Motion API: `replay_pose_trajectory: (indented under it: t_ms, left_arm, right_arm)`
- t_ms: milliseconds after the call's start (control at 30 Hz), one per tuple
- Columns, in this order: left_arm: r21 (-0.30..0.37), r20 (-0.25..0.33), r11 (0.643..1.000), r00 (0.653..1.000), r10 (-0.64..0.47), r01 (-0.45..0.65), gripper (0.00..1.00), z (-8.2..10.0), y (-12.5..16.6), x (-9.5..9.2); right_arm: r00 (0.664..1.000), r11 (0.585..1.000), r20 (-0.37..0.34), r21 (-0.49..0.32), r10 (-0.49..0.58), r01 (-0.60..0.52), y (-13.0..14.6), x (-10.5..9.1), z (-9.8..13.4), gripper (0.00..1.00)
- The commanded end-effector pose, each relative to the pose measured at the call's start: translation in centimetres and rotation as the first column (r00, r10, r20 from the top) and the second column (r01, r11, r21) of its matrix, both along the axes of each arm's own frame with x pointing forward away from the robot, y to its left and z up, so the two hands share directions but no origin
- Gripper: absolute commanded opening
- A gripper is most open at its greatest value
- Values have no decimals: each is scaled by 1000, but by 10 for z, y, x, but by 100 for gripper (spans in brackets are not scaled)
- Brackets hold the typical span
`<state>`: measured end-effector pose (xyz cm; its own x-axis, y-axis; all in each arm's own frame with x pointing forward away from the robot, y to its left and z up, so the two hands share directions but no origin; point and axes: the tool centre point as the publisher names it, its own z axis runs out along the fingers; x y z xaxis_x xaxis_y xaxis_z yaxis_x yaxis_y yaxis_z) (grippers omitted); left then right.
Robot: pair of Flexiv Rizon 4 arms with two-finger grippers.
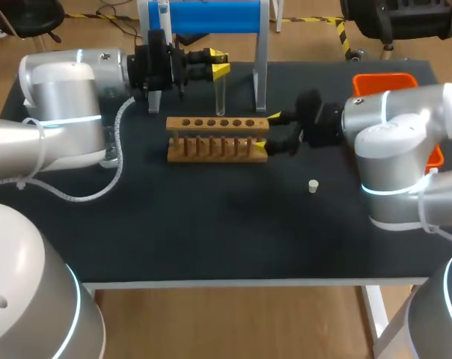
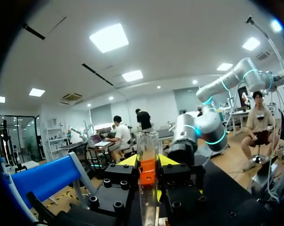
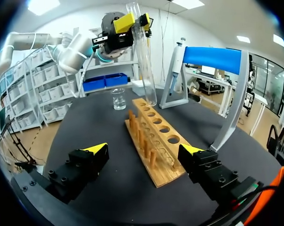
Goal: Invert the test tube, pick up the pipette, mount the tip to pipette, aspirate from beaker and dispense into the tube, eject the tip, return the pipette, and cap with the stopper.
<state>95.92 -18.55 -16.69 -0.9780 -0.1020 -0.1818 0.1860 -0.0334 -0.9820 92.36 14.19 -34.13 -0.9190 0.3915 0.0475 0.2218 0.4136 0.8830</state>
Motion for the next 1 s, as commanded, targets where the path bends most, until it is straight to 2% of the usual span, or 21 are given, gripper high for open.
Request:
replay_pose_trajectory:
  t_ms: [33,900,1000]
  left_arm:
    - [3,-2,1000,1000,-2,2,0,1,0,1]
    - [-3,-2,1000,1000,-3,3,0,0,-1,2]
    - [-2,-24,1000,1000,-5,5,0,-1,-5,5]
  right_arm:
    - [1000,1000,-10,-4,-4,3,3,2,-4,100]
    - [1000,1000,0,-18,-26,26,5,3,-8,100]
    - [1000,1000,0,-18,-26,26,5,3,-8,100]
